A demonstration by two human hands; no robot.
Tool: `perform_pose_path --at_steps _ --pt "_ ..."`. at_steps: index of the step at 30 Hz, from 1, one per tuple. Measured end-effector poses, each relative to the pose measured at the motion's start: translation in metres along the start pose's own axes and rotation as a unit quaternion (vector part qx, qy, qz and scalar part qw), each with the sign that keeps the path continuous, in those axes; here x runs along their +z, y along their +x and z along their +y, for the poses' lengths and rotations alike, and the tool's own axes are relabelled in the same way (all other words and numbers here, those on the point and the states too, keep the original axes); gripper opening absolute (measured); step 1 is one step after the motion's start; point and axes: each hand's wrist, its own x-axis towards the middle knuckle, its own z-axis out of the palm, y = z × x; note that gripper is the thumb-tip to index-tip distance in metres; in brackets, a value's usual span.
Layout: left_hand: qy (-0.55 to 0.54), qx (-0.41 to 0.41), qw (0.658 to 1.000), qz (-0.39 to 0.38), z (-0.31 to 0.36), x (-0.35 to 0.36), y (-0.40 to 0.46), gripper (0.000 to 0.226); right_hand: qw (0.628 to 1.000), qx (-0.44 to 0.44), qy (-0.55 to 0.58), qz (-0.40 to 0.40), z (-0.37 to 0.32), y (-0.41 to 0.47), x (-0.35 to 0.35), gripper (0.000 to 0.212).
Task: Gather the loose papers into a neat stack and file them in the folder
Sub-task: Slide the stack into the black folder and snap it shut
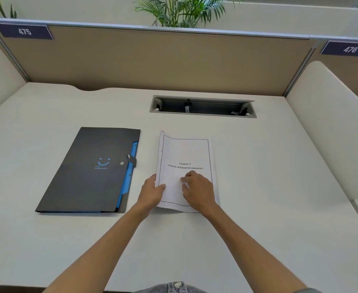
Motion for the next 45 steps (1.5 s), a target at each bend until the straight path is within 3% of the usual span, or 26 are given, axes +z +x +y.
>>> perform_pose_path --at_steps 3,8,10,12,14,16,18,20,25,30,40,42,45 --pt "-0.005 0.015 1.0 0.013 -0.004 0.001 -0.004 0.043 0.997 0.027 0.072 0.006 0.007 0.0 -0.004 0.035" --pt "-0.051 0.017 0.998 0.021 -0.006 -0.002 -0.006 0.053 0.978 0.144 0.093 0.118 0.032 -0.006 -0.016 0.064" --pt "-0.068 0.019 0.997 0.019 -0.008 -0.006 -0.004 0.051 0.965 0.21 0.1 0.124 0.043 -0.009 -0.023 0.081" --pt "-0.079 0.019 0.997 0.015 -0.009 -0.009 -0.001 0.039 0.943 0.264 0.176 0.098 0.052 -0.011 -0.031 0.089" --pt "-0.094 0.018 0.995 0.011 -0.005 -0.012 -0.002 0.037 0.896 0.298 0.328 0.043 0.056 -0.01 -0.04 0.081" --pt "-0.119 0.009 0.993 0.003 -0.004 -0.015 -0.001 0.054 0.82 0.3 0.487 -0.021 0.056 -0.011 -0.046 0.058" --pt "-0.129 0.01 0.992 -0.005 -0.005 -0.017 0.001 0.063 0.76 0.3 0.572 -0.073 0.052 -0.012 -0.05 0.043" --pt "-0.139 0.012 0.99 -0.005 -0.004 -0.02 0.001 0.066 0.737 0.304 0.598 -0.087 0.045 -0.013 -0.053 0.037" --pt "-0.155 0.012 0.988 -0.003 -0.001 -0.028 -0.001 0.064 0.734 0.296 0.609 -0.048 0.032 -0.011 -0.053 0.02" --pt "-0.151 0.013 0.988 -0.002 0.001 -0.037 -0.007 0.042 0.739 0.283 0.609 -0.047 0.023 -0.01 -0.045 0.008" --pt "-0.142 0.011 0.989 -0.031 0.003 -0.06 -0.008 0.025 0.764 0.23 0.602 -0.021 0.011 -0.008 -0.034 0.015" --pt "-0.104 0.054 0.993 0.033 0.005 -0.067 -0.005 0.016 0.764 0.229 0.603 -0.016 0.011 -0.007 -0.034 0.016" --pt "0.055 0.151 0.97 0.181 0.003 -0.083 0.005 0.026 0.764 0.229 0.603 -0.015 0.012 -0.007 -0.034 0.016"
